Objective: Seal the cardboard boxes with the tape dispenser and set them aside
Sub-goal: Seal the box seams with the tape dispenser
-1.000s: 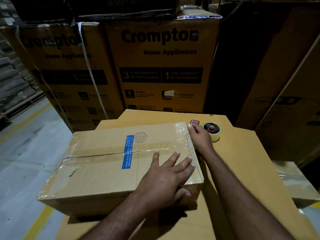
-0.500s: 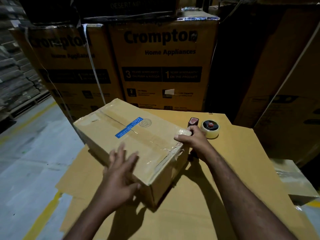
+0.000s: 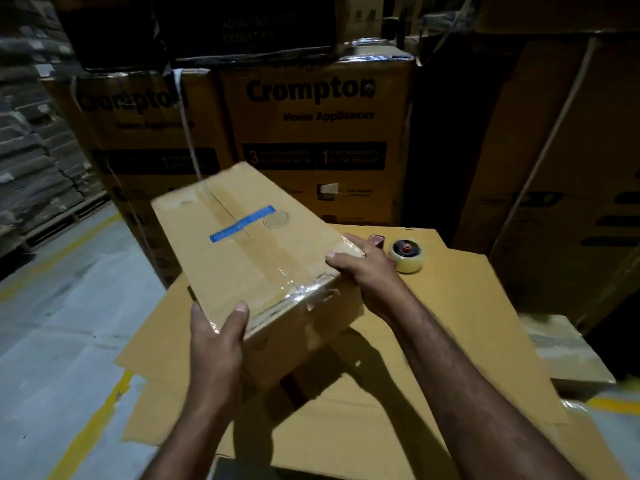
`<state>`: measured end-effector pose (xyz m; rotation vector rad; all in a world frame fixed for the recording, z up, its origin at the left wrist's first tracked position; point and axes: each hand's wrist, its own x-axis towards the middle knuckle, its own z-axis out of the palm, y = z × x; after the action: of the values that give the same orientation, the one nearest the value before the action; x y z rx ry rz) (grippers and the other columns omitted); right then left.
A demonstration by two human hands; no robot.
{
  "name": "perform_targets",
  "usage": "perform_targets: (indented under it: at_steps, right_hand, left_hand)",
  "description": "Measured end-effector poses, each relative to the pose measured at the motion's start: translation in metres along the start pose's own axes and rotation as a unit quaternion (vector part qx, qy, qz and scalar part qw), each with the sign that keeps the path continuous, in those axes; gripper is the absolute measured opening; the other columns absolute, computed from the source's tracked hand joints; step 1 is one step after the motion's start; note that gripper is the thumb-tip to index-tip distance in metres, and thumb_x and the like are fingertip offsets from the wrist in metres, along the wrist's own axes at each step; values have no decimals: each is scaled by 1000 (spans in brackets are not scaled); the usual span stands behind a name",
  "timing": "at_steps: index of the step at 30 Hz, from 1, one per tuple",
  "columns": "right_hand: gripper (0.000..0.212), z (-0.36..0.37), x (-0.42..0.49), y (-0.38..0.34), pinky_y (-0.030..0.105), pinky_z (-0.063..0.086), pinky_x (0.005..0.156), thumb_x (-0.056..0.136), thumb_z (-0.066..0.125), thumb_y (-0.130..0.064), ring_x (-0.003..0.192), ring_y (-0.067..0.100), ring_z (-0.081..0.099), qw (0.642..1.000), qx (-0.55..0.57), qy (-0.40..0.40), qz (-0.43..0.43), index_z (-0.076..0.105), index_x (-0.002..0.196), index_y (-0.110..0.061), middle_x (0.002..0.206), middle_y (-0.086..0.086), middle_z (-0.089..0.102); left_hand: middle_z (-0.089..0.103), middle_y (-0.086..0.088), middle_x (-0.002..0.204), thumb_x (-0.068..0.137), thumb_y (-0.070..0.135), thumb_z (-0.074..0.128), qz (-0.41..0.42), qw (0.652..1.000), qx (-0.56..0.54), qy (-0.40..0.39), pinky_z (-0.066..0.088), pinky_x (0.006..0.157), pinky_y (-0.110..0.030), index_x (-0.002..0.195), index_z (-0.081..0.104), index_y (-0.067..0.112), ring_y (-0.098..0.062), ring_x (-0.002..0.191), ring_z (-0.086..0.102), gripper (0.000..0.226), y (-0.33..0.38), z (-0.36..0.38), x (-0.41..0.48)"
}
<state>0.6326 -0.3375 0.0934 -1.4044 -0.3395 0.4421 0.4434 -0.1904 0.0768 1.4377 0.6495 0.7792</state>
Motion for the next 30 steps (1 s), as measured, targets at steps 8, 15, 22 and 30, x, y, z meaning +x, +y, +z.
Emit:
perform_targets:
  at_steps: [8,15,22,30]
  right_hand:
    - [47,-63,-103,-52,35,58,73,85,75,-6,97,29,72,977,63,165,-116,62,130,-16,114,13,72]
    - [50,-105,-220,-75,44,59,85,85,75,-6,100,31,72,920,22,354,-166,60,132,-14,112,11,74]
    - [31,-145,-317,-82,28,56,67,93,63,-6,89,19,73,854,25,480,-201,63,124,-13,104,5,76]
    - [25,-233,-383,-83,34,56,72,95,57,-5,91,24,71,816,52,545,-187,67,117,-10,104,10,75]
  left_hand:
    - [62,10,137,84,28,69,12,947,-77,-311,42,89,-52,147,36,51,-32,120,62,75,44,38,-13]
    - [63,15,134,84,23,66,-65,852,-77,-513,62,71,-43,148,34,56,-9,66,66,79,62,83,-55]
    - [57,13,143,90,27,68,-44,778,-66,-623,57,66,-48,155,25,49,-27,120,64,81,74,145,-111]
    - [67,0,131,95,24,68,-33,749,0,-662,48,64,-51,146,44,28,-24,93,73,56,86,249,-187]
